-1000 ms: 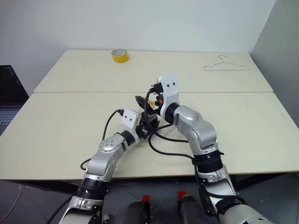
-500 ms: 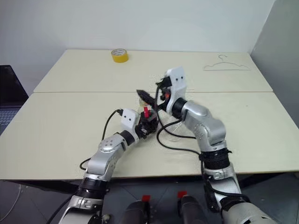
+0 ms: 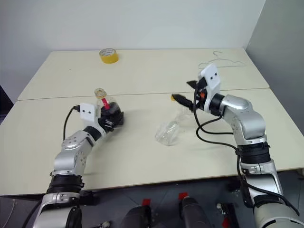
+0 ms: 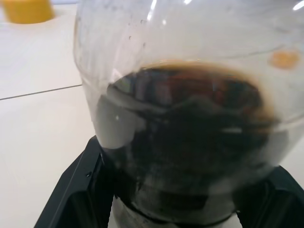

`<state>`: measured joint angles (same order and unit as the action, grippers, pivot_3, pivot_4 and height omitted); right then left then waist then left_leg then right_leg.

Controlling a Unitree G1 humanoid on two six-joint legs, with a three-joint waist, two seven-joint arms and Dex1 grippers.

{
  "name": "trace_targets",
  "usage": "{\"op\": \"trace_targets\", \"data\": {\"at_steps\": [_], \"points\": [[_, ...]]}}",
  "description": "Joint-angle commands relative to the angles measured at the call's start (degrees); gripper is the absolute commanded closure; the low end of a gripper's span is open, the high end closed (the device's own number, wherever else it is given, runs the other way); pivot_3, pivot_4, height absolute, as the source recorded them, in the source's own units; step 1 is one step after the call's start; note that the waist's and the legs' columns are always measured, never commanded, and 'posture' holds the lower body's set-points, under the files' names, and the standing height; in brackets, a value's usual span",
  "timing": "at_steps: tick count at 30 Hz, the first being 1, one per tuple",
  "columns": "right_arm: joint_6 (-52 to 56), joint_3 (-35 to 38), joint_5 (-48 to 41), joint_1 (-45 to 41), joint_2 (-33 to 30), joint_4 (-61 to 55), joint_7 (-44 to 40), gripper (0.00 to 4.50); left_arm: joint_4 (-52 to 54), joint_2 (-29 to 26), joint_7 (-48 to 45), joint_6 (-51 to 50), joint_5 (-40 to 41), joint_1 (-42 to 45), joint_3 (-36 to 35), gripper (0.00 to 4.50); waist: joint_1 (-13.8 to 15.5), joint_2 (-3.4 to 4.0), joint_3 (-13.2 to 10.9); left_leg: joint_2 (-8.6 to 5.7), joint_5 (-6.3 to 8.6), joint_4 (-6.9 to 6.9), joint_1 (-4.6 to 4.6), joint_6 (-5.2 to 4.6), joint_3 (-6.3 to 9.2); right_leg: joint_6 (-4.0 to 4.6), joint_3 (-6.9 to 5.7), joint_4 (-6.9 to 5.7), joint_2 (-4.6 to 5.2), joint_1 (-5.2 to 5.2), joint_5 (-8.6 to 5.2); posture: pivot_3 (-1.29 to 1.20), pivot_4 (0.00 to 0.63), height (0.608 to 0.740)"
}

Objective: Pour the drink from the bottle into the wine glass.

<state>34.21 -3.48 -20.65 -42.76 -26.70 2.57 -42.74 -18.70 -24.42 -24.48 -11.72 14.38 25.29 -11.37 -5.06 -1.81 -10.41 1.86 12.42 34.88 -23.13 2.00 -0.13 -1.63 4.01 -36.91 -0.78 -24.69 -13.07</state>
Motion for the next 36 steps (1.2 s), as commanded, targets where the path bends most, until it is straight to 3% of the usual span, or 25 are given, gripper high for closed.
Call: {"op": "trace_targets", "data": {"at_steps": [1, 6, 11, 25, 36], "points": [[-2.52, -0.97, 1.65, 0.03, -1.71, -0.91, -2.61, 0.03, -3.91, -2.97, 3.66, 1.63, -1.17, -0.51, -4.35, 1.43, 0.0, 0.0, 0.0, 0.0, 0.0, 0.0, -0.06, 0.0, -0.01, 0.0, 0.01, -0.01, 0.0, -0.07, 0.0, 0.0, 0.15, 0.74], [-3.13, -1.69, 2.87, 0.18, -2.14, -0.45, -3.76, 0.03, -7.22, -3.46, 6.12, 3.34, -0.5, -0.94, -6.74, 1.43, 0.06, 0.0, 0.0, 0.0, 0.0, 0.04, -0.33, 0.01, -0.03, -0.03, 0.02, -0.11, 0.02, -0.44, 0.03, 0.0, 0.15, 0.74], [-3.53, -1.95, 3.98, 0.35, -2.3, -0.21, -4.48, 0.0, -8.39, -2.82, 6.85, 3.84, 0.04, -2.31, -7.66, 0.04, 0.19, 0.0, 0.0, -0.04, 0.0, 0.06, -0.33, 0.01, -0.05, -0.06, 0.02, -0.12, 0.06, -0.43, 0.04, 0.0, 0.15, 0.74], [-7.22, -4.94, 8.38, -0.98, -6.03, 1.21, -9.98, 0.0, -3.07, -4.18, 4.3, 2.42, 2.45, -6.43, -8.72, 0.04, 0.56, -0.02, 0.0, -0.07, -0.01, 0.11, -0.5, 0.02, 0.0, -0.05, -0.04, -0.12, 0.1, -0.52, 0.05, 0.0, 0.15, 0.74], [-26.25, -14.55, 21.88, -6.23, -12.35, 10.18, -18.64, 0.0, 10.3, -9.4, -2.06, -3.78, 6.28, -15.8, -11.15, 0.04, 0.9, -0.02, 0.0, -0.08, -0.01, 0.22, -0.55, 0.03, 0.02, -0.05, -0.08, -0.16, 0.13, -0.55, 0.06, 0.0, 0.15, 0.74]]}}
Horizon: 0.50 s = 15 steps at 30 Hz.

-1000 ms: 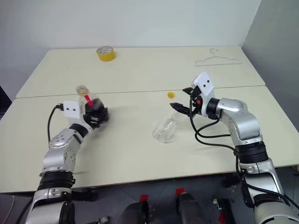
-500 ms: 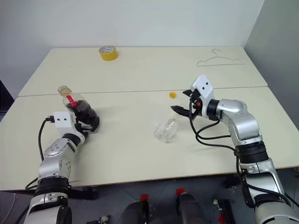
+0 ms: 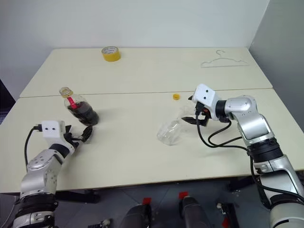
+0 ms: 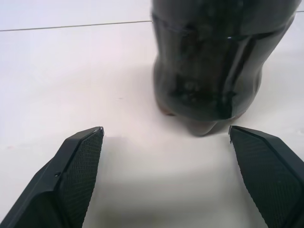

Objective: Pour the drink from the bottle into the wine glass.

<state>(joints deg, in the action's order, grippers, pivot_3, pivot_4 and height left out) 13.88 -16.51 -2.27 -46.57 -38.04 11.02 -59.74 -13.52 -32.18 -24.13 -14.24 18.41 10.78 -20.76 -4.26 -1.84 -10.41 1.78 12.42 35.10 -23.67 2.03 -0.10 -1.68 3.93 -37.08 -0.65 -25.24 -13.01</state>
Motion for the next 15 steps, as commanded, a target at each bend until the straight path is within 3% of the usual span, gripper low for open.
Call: {"op": "trace_targets", "data": {"at_steps": [1, 10, 15], "points": [[-8.35, -2.53, 4.96, -3.11, -1.04, 3.09, -2.19, 0.0, 6.59, -2.2, -3.41, -2.26, 3.13, -2.34, -2.18, 0.04, 0.16, 0.0, 0.0, -0.01, 0.0, 0.01, 0.0, 0.0, 0.0, 0.0, 0.0, 0.0, 0.02, 0.0, 0.0, 0.0, 0.15, 0.74], [-27.2, -8.48, 16.31, -8.95, 0.76, 16.26, -0.87, 0.0, 24.89, -10.29, -18.49, -16.46, 16.63, -14.57, -4.41, 0.04, 0.18, -0.02, -0.02, -0.01, 0.0, 0.03, -0.03, 0.02, -0.03, 0.02, -0.01, -0.01, 0.08, -0.04, 0.0, 0.0, 0.15, 0.74], [-37.33, -11.44, 23.78, -13.55, 2.38, 26.0, 4.26, 0.0, 37.43, -15.85, -23.54, -25.95, 22.45, -13.17, 2.92, 0.04, 0.8, -0.03, -0.02, -0.03, 0.0, 0.27, -0.06, 0.03, 0.0, 0.01, -0.03, -0.11, 0.08, 0.0, 0.01, 0.0, 0.15, 0.74]]}}
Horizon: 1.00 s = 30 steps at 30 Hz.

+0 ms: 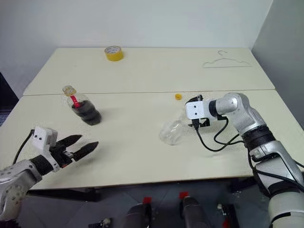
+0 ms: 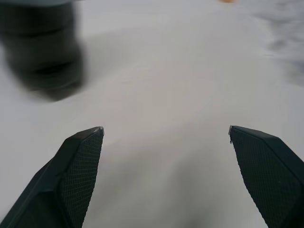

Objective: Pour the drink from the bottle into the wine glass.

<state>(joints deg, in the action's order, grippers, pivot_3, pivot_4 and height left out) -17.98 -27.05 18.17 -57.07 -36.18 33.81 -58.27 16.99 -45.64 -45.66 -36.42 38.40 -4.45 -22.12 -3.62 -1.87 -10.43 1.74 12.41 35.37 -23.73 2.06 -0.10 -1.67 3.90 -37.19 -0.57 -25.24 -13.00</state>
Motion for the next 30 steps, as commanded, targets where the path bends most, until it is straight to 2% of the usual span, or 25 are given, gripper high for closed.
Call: {"op": "trace_targets", "data": {"at_steps": [1, 9, 14, 17, 27, 28, 30], "points": [[-6.99, -1.2, 4.15, -3.89, 1.04, 4.95, 3.32, 0.0, 8.39, -3.06, -2.01, -4.74, 1.87, 3.7, 6.99, 0.04, 0.34, 0.0, 0.0, -0.02, 0.0, 0.06, 0.0, 0.0, 0.0, 0.0, 0.01, -0.03, 0.0, 0.01, 0.0, 0.0, 0.15, 0.74], [-15.79, -4.01, 10.34, -8.4, 5.05, 15.5, 8.01, 0.0, 9.44, -1.08, -0.89, -8.25, -2.76, 16.92, 22.79, 0.04, 0.31, 0.0, 0.0, -0.06, 0.0, 0.67, -0.07, 0.0, 0.01, -0.14, 0.07, -0.38, -0.02, 0.1, 0.1, 0.0, 0.15, 0.74], [-18.32, -5.3, 13.17, -9.16, 7.03, 20.17, 10.52, 0.0, 7.9, 1.31, 0.07, -8.07, -4.19, 18.58, 24.87, 0.04, 0.18, 0.0, 0.0, -0.05, 0.0, 0.73, 0.02, 0.0, 0.03, -0.07, 0.12, -0.69, -0.07, 0.06, 0.06, 0.0, 0.15, 0.74], [-19.17, -6.49, 15.76, -10.17, 8.36, 22.78, 14.24, 0.62, 7.73, 1.81, 0.31, -7.94, -4.58, 18.56, 24.82, 0.0, -0.09, 0.0, 0.0, -0.02, 0.0, 0.74, 0.1, -0.01, 0.02, -0.05, 0.15, -0.8, -0.11, 0.05, 0.06, 0.0, 0.15, 0.74], [-20.22, -8.01, 20.04, -11.86, 10.87, 28.03, 20.66, 4.21, 7.14, 2.6, 0.42, -6.54, -6.95, 17.38, 24.5, 0.0, 0.15, 0.0, 0.0, -0.05, -0.02, 0.76, 0.15, 0.0, 0.01, -0.03, 0.17, -0.85, -0.1, 0.09, 0.06, 0.0, 0.15, 0.74], [-20.17, -7.73, 19.9, -11.85, 10.79, 28.14, 21.28, 4.4, 7.05, 2.65, 0.39, -6.4, -7.14, 17.27, 24.49, 0.0, 0.2, -0.01, 0.0, -0.05, -0.02, 0.76, 0.14, 0.0, 0.01, -0.02, 0.17, -0.85, -0.1, 0.09, 0.06, 0.0, 0.15, 0.74], [-19.78, -5.31, 17.32, -11.84, 11.01, 28.09, 21.4, 4.4, 6.84, 2.67, 0.14, -6.14, -7.5, 17.04, 24.26, 0.0, 0.22, 0.0, 0.0, -0.04, -0.02, 0.76, 0.14, 0.0, 0.02, -0.02, 0.16, -0.85, -0.1, 0.09, 0.06, 0.0, 0.15, 0.74]]}}
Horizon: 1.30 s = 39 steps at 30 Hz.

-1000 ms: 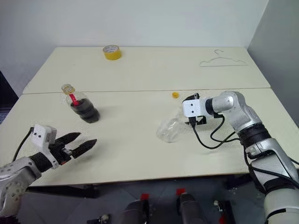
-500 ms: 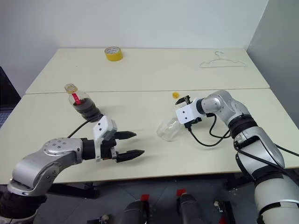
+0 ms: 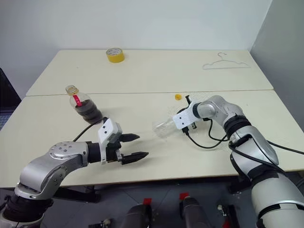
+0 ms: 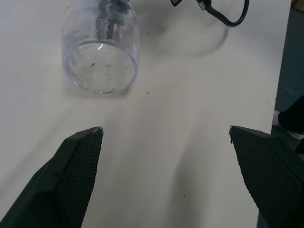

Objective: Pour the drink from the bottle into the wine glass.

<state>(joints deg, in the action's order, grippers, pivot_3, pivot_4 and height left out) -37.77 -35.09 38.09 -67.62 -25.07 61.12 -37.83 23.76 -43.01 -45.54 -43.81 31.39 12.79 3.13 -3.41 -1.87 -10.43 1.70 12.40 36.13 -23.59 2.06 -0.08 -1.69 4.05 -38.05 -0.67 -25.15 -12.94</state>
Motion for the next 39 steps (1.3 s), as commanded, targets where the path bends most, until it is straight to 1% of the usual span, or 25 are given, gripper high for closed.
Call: {"op": "trace_targets", "data": {"at_steps": [1, 2, 4, 6, 8, 10, 12, 15, 18, 22, 28, 32, 34, 39], "points": [[0.11, 3.78, -3.87, -1.29, 0.07, 0.79, 0.64, 4.4, 0.0, 0.05, -0.09, 1.36, -0.63, -0.28, -1.09, 0.0, 0.02, 0.0, 0.0, 0.0, 0.0, 0.0, 0.0, 0.0, 0.0, 0.0, 0.01, -0.01, 0.0, 0.0, 0.0, 0.0, 0.15, 0.74], [1.26, 6.4, -7.53, -1.07, 0.73, 0.38, -1.09, 4.4, -0.17, -0.04, -0.17, 1.57, -0.82, -0.5, -1.3, 0.0, 0.02, 0.0, 0.0, 0.0, 0.0, 0.0, 0.0, 0.0, 0.0, 0.0, 0.0, -0.01, 0.0, 0.0, 0.0, 0.0, 0.15, 0.74], [5.56, 13.82, -18.2, 0.03, 2.98, -1.86, -6.46, 4.4, -0.73, -0.26, -0.12, 2.25, -1.23, -1.19, -2.21, 0.0, -0.15, 0.0, 0.0, 0.01, 0.0, 0.01, 0.0, 0.0, -0.01, 0.02, 0.01, -0.02, 0.0, 0.0, 0.02, 0.0, 0.15, 0.74], [10.89, 19.83, -26.99, 1.86, 5.13, -5.35, -11.03, 4.4, -1.17, -0.22, -0.06, 2.74, -1.2, -1.83, -3.38, 0.0, -0.3, 0.0, 0.0, 0.05, 0.0, 0.01, 0.0, 0.0, 0.01, 0.25, -0.01, -0.02, -0.02, 0.02, 0.16, 0.0, 0.15, 0.74], [17.69, 24.14, -32.98, 4.02, 6.94, -9.78, -13.31, 4.4, -1.5, -0.33, -0.15, 2.98, -1.18, -2.41, -4.21, 0.0, -0.25, 0.0, 0.0, 0.08, 0.0, 0.0, 0.0, 0.0, 0.06, 0.28, -0.04, -0.04, -0.04, 0.03, 0.18, 0.0, 0.15, 0.74], [27.19, 28.5, -40.08, 7.69, 9.82, -15.49, -14.32, 4.4, -2.0, -0.76, -0.49, 3.53, -1.72, -3.16, -4.48, 0.0, -0.03, -0.01, 0.01, 0.08, 0.0, 0.01, 0.0, 0.0, 0.1, 0.29, -0.07, -0.05, -0.03, 0.04, 0.18, 0.0, 0.15, 0.74], [34.94, 30.91, -44.9, 13.02, 12.79, -21.34, -13.63, 4.4, -2.65, -0.81, -0.69, 4.11, -2.34, -3.51, -4.35, 0.0, 0.11, -0.01, 0.02, 0.08, 0.0, 0.02, 0.04, 0.0, 0.13, 0.28, -0.1, -0.03, -0.03, 0.13, 0.17, 0.0, 0.15, 0.74], [40.23, 33.54, -50.23, 19.63, 17.39, -29.19, -10.86, 4.4, -3.22, -0.47, -0.68, 4.57, -2.86, -3.54, -4.06, 0.0, 0.24, 0.0, 0.02, 0.06, 0.0, 0.03, 0.06, 0.0, 0.14, 0.2, -0.12, -0.02, -0.02, 0.17, 0.12, 0.0, 0.15, 0.74], [42.99, 33.14, -51.81, 25.43, 21.29, -35.58, -7.87, 4.4, -3.25, -0.15, -0.57, 4.5, -3.21, -3.36, -3.83, 0.0, 0.18, 0.01, 0.01, 0.06, 0.0, 0.08, 0.01, 0.0, 0.09, 0.01, -0.08, -0.06, -0.02, 0.09, 0.03, 0.0, 0.15, 0.74], [38.87, 31.75, -51.32, 30.1, 24.67, -38.38, -5.99, 4.4, -2.91, -0.08, -0.48, 4.24, -3.39, -3.48, -3.97, 0.0, 0.13, 0.0, 0.01, 0.07, 0.0, 0.12, 0.03, 0.0, 0.09, -0.02, -0.08, -0.09, -0.03, 0.09, 0.03, 0.0, 0.15, 0.74], [28.4, 30.68, -47.23, 30.39, 26.5, -33.37, -2.02, 4.4, -2.58, -0.01, -0.12, 4.04, -3.78, -3.43, -3.93, 0.0, 0.09, 0.0, 0.02, 0.08, 0.0, 0.13, 0.07, 0.0, 0.09, -0.02, -0.08, -0.1, -0.06, 0.11, 0.04, 0.0, 0.15, 0.74], [19.65, 29.65, -40.69, 29.19, 26.31, -26.27, 5.59, 4.4, -2.2, 0.09, 0.26, 3.9, -3.9, -3.49, -3.92, 0.0, 0.05, -0.01, 0.02, 0.07, 0.0, 0.13, 0.07, 0.0, 0.07, -0.02, -0.06, -0.08, -0.05, 0.11, 0.03, 0.0, 0.15, 0.74], [17.85, 29.77, -39.18, 28.87, 26.73, -23.72, 9.28, 4.4, -2.0, 0.17, 0.48, 3.87, -4.04, -3.57, -3.81, 0.0, 0.03, -0.01, 0.02, 0.08, 0.0, 0.13, 0.06, 0.0, 0.07, -0.02, -0.05, -0.07, -0.05, 0.11, 0.03, 0.0, 0.15, 0.74], [12.77, 29.81, -39.7, 30.26, 28.64, -20.54, 11.49, 4.4, -1.71, 0.28, 1.0, 3.76, -4.41, -3.57, -3.59, 0.0, -0.02, -0.01, 0.02, 0.07, 0.0, 0.13, 0.06, 0.0, 0.06, -0.02, -0.04, -0.08, -0.05, 0.11, 0.04, 0.0, 0.15, 0.74]]}}
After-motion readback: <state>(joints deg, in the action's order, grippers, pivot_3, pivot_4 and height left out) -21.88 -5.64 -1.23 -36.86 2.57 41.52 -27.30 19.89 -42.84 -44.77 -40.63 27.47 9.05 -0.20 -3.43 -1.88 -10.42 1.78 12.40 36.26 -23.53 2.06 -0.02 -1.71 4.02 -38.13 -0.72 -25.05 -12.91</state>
